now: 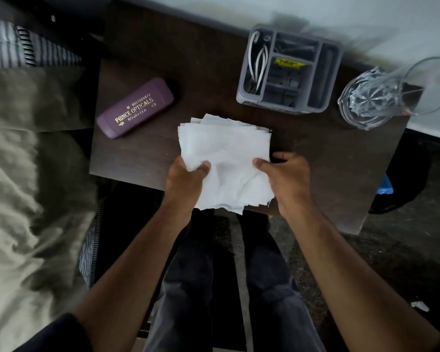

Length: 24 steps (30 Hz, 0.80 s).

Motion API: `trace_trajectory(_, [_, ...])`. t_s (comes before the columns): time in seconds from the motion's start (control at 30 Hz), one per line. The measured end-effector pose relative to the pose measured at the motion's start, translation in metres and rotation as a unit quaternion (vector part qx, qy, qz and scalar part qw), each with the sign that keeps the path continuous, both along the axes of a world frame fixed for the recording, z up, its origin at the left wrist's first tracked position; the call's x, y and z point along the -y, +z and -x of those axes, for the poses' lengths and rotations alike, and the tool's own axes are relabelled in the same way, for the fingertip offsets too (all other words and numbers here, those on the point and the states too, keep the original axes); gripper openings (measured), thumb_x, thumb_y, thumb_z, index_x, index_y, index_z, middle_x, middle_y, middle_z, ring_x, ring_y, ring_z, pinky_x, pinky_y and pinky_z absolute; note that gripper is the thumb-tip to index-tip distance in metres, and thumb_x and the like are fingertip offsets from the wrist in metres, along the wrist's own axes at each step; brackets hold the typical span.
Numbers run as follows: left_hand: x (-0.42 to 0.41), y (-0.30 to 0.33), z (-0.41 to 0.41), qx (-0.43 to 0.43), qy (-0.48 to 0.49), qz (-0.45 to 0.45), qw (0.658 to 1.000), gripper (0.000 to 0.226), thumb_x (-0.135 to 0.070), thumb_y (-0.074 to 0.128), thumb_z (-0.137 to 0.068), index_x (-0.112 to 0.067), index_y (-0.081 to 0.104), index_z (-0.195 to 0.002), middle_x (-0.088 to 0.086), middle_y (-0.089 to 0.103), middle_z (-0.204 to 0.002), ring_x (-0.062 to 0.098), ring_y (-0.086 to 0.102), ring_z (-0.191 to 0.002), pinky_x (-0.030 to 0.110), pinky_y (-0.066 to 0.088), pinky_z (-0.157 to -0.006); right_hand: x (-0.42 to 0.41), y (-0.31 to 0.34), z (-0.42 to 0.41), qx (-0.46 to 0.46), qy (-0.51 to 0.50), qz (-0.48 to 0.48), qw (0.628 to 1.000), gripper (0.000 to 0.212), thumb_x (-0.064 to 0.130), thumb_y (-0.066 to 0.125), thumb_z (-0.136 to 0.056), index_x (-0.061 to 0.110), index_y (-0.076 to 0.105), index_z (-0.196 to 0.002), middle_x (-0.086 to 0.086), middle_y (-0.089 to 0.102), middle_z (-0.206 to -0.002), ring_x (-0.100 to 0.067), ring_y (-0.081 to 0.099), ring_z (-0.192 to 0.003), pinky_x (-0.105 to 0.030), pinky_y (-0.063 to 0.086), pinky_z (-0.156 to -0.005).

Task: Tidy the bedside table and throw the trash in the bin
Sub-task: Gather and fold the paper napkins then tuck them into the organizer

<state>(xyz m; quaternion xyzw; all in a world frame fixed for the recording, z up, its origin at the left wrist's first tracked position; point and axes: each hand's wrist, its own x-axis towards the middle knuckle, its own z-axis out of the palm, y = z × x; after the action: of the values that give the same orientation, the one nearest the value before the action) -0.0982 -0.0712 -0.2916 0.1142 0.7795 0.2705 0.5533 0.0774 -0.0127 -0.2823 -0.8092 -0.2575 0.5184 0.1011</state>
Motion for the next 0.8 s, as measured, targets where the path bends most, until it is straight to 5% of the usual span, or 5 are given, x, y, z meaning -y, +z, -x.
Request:
trace_trajectory(0.1, [0.001,0.002,0.009,0.023,-0.035,0.0,0.999,0.017,-0.017,0.068,-0.097,-0.032,0.061,-0.091,-0.026,0.074,-0.075,-0.009,0.069,-0.07,0.01,0.051,-0.053,0.002,0.0,-0.001,-0.044,0.004,0.045,0.998,0.022,0.018,0.088,-0.074,0.01,0.068,-0.071,-0.015,0.077,-0.081,-0.026,0.074,-0.067,-0.031,0.055,-0.052])
trace_trajectory(0.2, [0.003,0.001,0.014,0.034,-0.058,-0.004,0.998,0.017,-0.018,0.069,-0.096,-0.031,0.06,-0.091,-0.037,0.07,-0.071,-0.016,0.067,-0.065,0.008,0.051,-0.052,0.003,0.002,-0.002,-0.042,0.043,0.052,0.997,0.024,0.018,0.087,-0.075,0.001,0.07,-0.075,-0.016,0.079,-0.083,-0.034,0.077,-0.075,-0.049,0.062,-0.062])
trace_trajectory(0.37, [-0.008,0.011,0.022,0.033,-0.061,-0.003,0.998,0.025,-0.02,0.075,-0.092,-0.017,0.067,-0.117,-0.002,0.078,-0.11,0.018,0.074,-0.102,0.036,0.061,-0.083,-0.001,0.005,-0.02,-0.085,0.041,0.012,0.995,0.03,0.023,0.085,-0.076,-0.001,0.071,-0.089,-0.01,0.079,-0.083,-0.013,0.07,-0.059,-0.022,0.05,-0.043])
trace_trajectory(0.5, [-0.007,0.009,0.024,0.02,-0.073,0.019,0.997,0.025,-0.023,0.075,-0.092,-0.014,0.071,-0.114,0.002,0.078,-0.105,0.023,0.075,-0.098,0.034,0.061,-0.075,-0.003,0.002,-0.019,-0.164,-0.026,0.018,0.986,0.031,0.022,0.088,-0.076,0.006,0.074,-0.099,-0.006,0.081,-0.093,-0.025,0.079,-0.085,-0.039,0.064,-0.074])
trace_trajectory(0.8, [0.006,0.011,0.012,-0.12,-0.057,0.004,0.991,0.035,-0.027,0.079,-0.087,-0.02,0.067,-0.12,-0.004,0.076,-0.102,0.009,0.074,-0.086,0.029,0.061,-0.076,0.006,-0.003,-0.01,-0.146,0.027,-0.042,0.988,0.012,0.01,0.084,-0.08,0.019,0.076,-0.08,0.009,0.08,-0.075,-0.011,0.077,-0.071,-0.029,0.065,-0.065])
